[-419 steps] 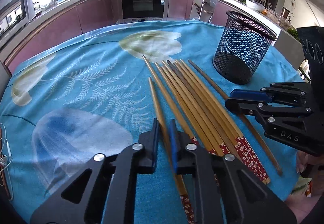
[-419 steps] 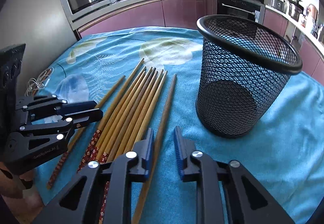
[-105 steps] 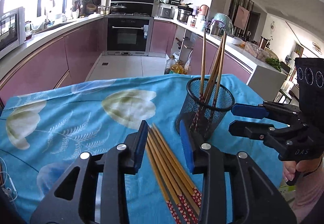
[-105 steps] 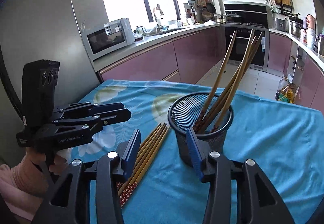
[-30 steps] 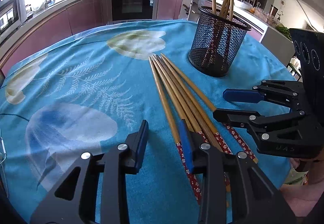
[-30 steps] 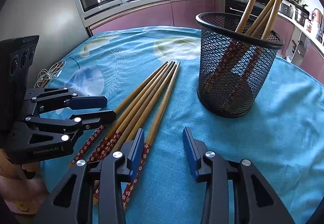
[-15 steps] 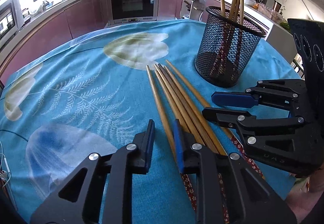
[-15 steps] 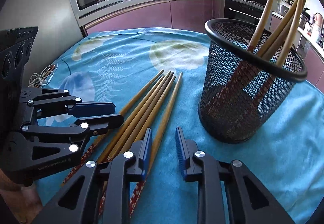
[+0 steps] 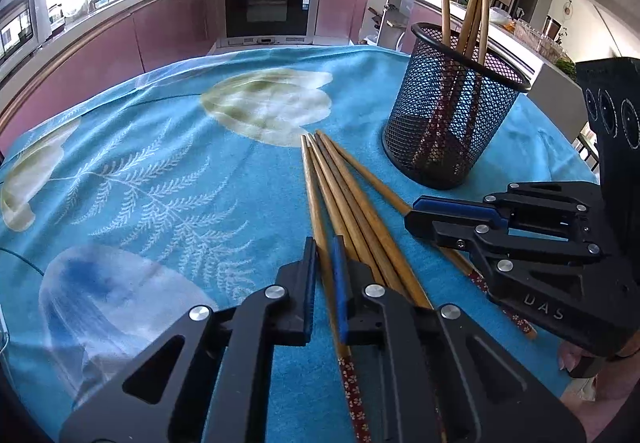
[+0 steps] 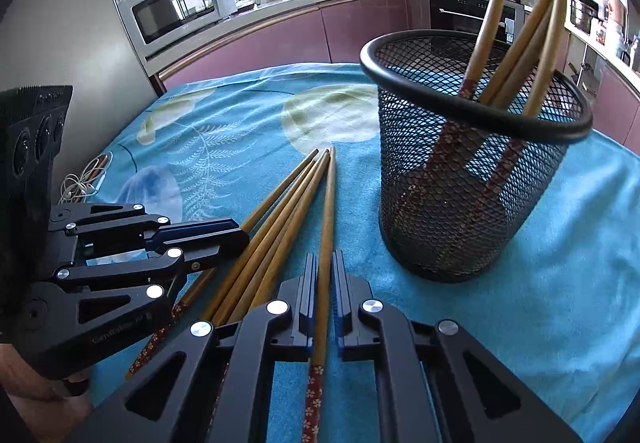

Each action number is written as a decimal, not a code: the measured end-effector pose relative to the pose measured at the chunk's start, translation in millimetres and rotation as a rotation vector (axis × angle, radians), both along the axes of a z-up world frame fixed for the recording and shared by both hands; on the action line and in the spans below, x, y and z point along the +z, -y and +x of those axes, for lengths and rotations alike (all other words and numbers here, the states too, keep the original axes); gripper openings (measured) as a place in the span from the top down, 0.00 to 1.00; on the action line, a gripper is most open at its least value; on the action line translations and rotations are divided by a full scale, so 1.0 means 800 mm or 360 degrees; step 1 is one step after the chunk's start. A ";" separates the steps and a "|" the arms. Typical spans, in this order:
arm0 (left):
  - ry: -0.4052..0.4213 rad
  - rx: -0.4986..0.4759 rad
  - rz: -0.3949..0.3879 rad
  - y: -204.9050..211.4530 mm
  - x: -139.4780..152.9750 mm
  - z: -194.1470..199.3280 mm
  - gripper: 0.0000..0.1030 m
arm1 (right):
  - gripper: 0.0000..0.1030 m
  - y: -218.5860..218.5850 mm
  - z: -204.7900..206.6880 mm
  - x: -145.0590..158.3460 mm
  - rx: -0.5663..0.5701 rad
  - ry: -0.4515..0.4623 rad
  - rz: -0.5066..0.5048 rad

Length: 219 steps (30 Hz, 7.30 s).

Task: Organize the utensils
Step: 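Lift both held chopsticks upright and carry them over the black mesh cup, then lower both chopsticks tip-first into the mesh cup with both grippers, then open the left gripper while the right gripper opens, releasing chopsticks into the cup, then withdraw both open grippers from the cup back to the chopstick pile, then grasp a chopstick with the left gripper while the right gripper grasps another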

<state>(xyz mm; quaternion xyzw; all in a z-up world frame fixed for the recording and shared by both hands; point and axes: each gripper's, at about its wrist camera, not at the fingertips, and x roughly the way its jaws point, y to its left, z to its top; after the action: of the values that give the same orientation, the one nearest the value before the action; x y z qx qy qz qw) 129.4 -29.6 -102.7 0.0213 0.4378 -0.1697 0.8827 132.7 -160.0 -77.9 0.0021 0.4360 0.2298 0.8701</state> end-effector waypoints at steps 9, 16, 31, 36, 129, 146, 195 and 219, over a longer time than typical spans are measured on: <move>0.0039 0.0008 -0.0032 -0.007 0.013 -0.015 0.93 | 0.94 0.019 -0.011 0.010 -0.0013 0.0008 0.0103; 0.0054 0.0004 -0.0100 -0.015 0.025 -0.027 0.93 | 0.94 0.024 -0.018 0.018 0.0008 0.0019 0.0169; 0.0145 -0.0097 -0.0352 -0.027 0.083 -0.051 0.93 | 0.94 0.057 -0.049 0.065 0.0028 0.0175 0.0365; 0.0214 -0.0134 -0.0414 -0.025 0.109 -0.060 0.93 | 0.94 0.071 -0.054 0.081 0.0004 0.0246 0.0414; 0.0380 0.0003 -0.0274 -0.011 0.124 -0.021 0.70 | 0.61 0.068 -0.032 0.111 0.0051 0.0362 0.0224; 0.0064 0.0053 -0.0221 -0.035 0.022 -0.062 0.67 | 0.58 0.021 -0.049 0.018 0.0122 0.0017 0.0162; 0.0013 -0.0012 -0.0065 -0.011 -0.002 -0.065 0.73 | 0.60 -0.002 -0.060 -0.001 0.0104 0.0038 -0.0064; -0.0034 0.0004 -0.0005 0.002 -0.001 -0.001 0.81 | 0.80 -0.020 -0.005 -0.001 0.0047 0.0026 -0.0127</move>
<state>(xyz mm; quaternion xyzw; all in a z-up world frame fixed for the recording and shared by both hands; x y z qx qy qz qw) 128.4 -31.5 -103.9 0.0175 0.4470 -0.1693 0.8782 128.6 -144.4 -79.1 -0.0410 0.4379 0.2248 0.8695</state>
